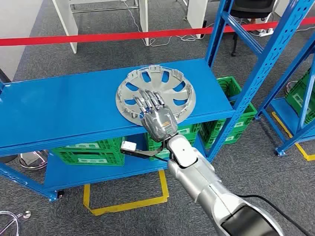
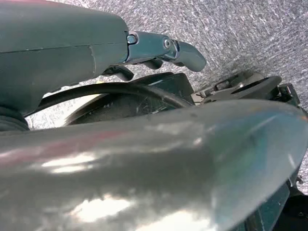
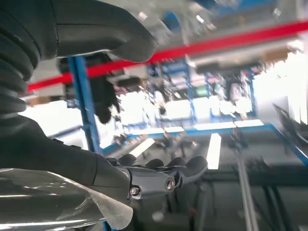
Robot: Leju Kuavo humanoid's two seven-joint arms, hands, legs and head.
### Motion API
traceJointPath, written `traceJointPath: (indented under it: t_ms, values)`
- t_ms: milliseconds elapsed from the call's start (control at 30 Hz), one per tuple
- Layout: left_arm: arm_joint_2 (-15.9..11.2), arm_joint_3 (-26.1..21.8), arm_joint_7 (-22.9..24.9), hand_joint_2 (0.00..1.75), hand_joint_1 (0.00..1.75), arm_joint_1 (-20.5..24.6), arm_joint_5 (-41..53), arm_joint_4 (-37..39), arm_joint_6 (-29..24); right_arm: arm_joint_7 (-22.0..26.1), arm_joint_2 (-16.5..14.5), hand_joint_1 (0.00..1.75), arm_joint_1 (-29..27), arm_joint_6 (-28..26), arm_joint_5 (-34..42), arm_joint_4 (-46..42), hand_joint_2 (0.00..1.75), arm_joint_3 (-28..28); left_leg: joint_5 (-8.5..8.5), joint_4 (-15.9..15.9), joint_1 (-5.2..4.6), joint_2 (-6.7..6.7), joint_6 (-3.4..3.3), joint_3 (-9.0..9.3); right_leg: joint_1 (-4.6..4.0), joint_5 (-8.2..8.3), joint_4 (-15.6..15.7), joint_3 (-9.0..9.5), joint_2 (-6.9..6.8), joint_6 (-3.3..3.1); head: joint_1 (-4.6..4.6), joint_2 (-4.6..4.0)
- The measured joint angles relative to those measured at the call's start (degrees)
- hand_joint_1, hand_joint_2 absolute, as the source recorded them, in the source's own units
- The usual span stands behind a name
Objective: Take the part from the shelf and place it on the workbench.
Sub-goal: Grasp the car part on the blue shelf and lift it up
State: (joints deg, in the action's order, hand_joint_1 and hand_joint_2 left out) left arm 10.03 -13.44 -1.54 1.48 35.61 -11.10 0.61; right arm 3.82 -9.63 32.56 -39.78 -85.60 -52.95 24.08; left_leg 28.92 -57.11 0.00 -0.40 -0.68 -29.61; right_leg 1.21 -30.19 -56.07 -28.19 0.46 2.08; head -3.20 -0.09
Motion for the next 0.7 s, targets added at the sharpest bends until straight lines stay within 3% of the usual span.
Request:
traceJointPath:
  t_ms: [700]
  values:
    - [0.0, -0.6, -2.0, 0.00, 0.00, 0.0, 1.0, 0.0, -1.7, 4.7, -2.4, 0.00, -3.8, 0.0, 1.3, -8.1, 1.75, -1.7, 0.00, 0.0, 0.00, 0.00, 0.00, 0.00, 0.00, 0.00, 0.0, -0.01, 0.01, 0.00, 0.01, 0.00]
